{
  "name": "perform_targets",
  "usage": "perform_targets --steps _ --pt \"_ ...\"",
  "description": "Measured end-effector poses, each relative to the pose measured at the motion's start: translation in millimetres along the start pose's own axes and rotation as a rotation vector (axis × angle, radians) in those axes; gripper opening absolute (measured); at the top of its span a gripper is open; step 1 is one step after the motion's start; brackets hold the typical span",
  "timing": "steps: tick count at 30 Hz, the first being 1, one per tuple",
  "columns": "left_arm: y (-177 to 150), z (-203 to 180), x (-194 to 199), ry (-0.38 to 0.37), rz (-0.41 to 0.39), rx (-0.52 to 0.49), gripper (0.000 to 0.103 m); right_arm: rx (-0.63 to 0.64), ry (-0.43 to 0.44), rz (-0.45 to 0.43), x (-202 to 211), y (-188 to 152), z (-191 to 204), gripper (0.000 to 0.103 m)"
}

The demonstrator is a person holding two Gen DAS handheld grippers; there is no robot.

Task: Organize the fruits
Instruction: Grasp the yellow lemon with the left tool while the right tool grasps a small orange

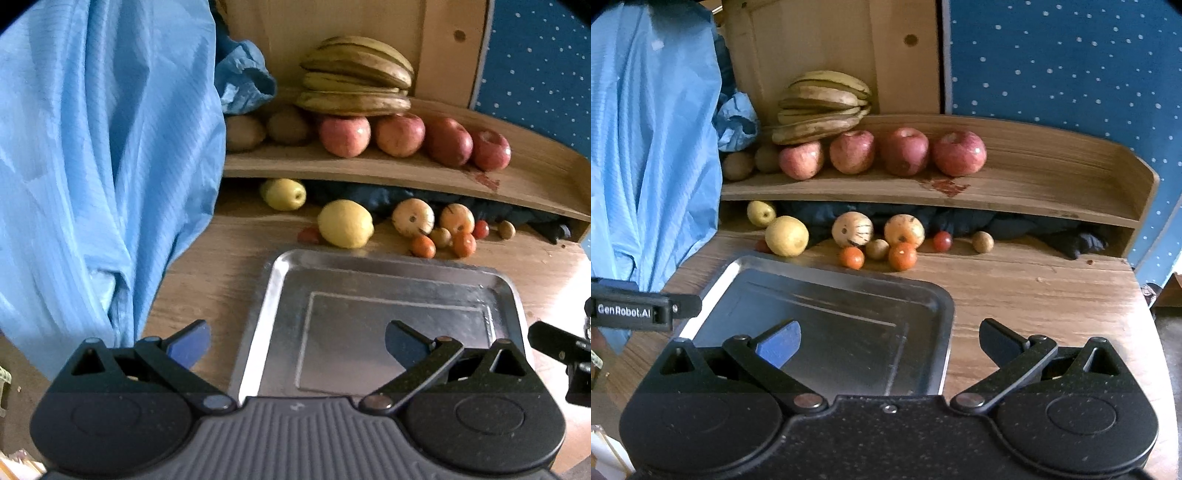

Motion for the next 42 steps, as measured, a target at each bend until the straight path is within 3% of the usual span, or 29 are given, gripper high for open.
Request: perform_targets --steps 8,16,24,33,42 --pt "22 14 -33 -0.045 0.017 -0.044 0.103 0.008 -0.026 0.021 -22 4 22 0.103" --pt "42 20 -71 -0.139 0.034 -0.058 0.103 0.053 -0.063 0.055 -46 9 43 0.102" --pt "60 5 -103 -0.243 0.031 -0.109 0.103 0.043 -0.099 0.082 -73 13 48 0.102" --pt "69 -6 -131 -0.286 0.060 -0.149 0.103 0.008 -0.112 0.093 -113 23 53 0.102" --pt "72 -11 -148 -0.343 0.078 -0.145 0.101 -0.015 -0.119 0.100 -143 27 57 0.084"
Point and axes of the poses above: each gripper's, at about its wrist camera, not at the fingertips, and x roughly against the way its jaws point, z to its left, y to its top, the point moved 5 cm from there along -x, roughly the way its jaws point, and after that the axes turned 9 degrees about -z, right-handed, at the moved point
